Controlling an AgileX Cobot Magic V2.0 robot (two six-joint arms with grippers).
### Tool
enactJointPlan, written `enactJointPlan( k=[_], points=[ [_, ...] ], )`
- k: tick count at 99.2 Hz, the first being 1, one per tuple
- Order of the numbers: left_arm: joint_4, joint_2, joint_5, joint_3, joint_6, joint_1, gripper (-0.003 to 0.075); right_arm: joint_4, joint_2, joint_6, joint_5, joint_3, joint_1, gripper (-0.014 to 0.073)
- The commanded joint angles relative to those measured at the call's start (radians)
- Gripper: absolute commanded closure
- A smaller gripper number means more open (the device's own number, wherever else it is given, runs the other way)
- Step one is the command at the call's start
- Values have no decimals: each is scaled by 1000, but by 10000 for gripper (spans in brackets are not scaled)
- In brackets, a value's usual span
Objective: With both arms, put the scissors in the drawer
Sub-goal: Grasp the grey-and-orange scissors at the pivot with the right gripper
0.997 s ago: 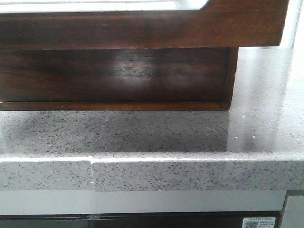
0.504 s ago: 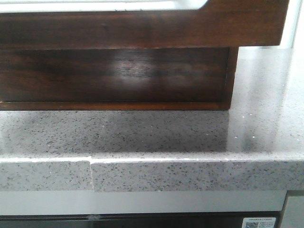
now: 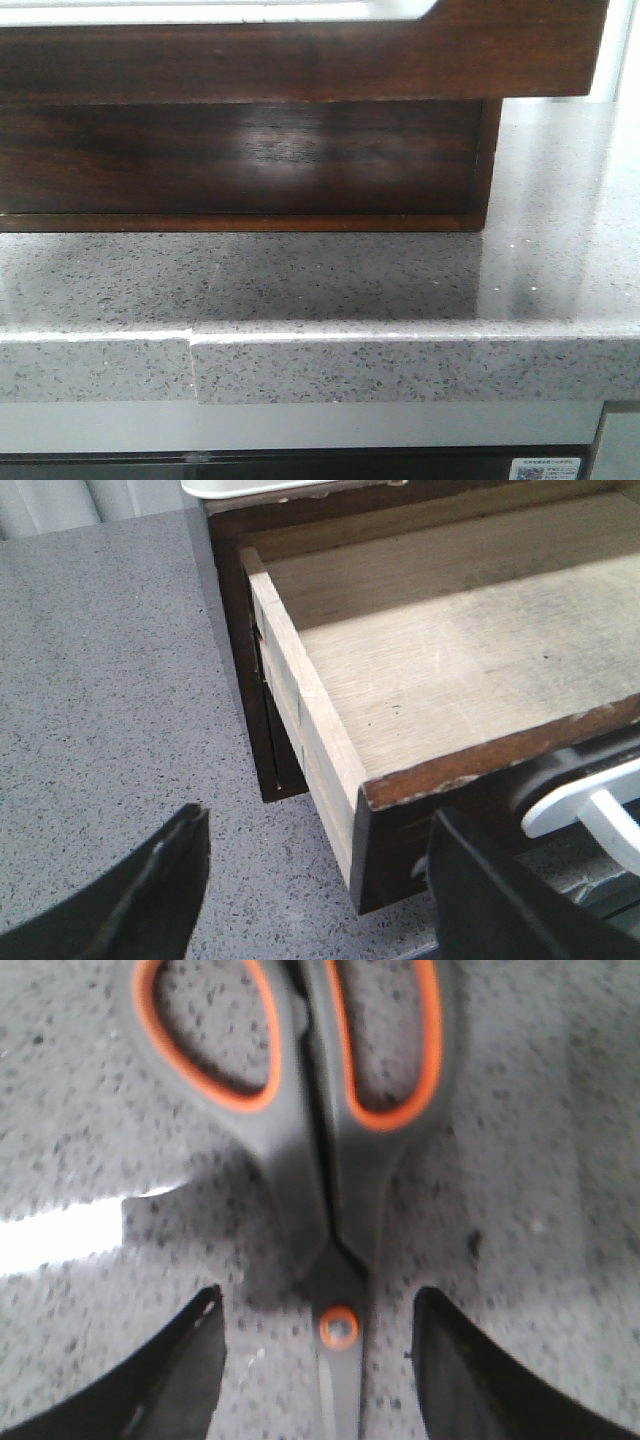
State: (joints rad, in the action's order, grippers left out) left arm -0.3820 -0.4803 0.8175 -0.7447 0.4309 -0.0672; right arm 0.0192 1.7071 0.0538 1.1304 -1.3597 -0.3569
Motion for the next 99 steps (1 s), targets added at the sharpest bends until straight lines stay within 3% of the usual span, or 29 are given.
enactJointPlan(
  k=[1, 25, 54, 99],
  points=[
    [-23, -10, -74, -28, -11, -6, 281, -2, -10, 31, 14, -59, -8, 239],
    [-20, -10, -88, -24, -11, -6, 281, -8, 22, 47, 29, -79, -8, 250],
    [-19, -10, -97, -24, -11, -6, 281, -8, 22, 54, 40, -79, -8, 442],
    [-18, -10, -97, -24, -11, -6, 281, -8, 22, 79, 28, -79, -8, 448]
  ],
)
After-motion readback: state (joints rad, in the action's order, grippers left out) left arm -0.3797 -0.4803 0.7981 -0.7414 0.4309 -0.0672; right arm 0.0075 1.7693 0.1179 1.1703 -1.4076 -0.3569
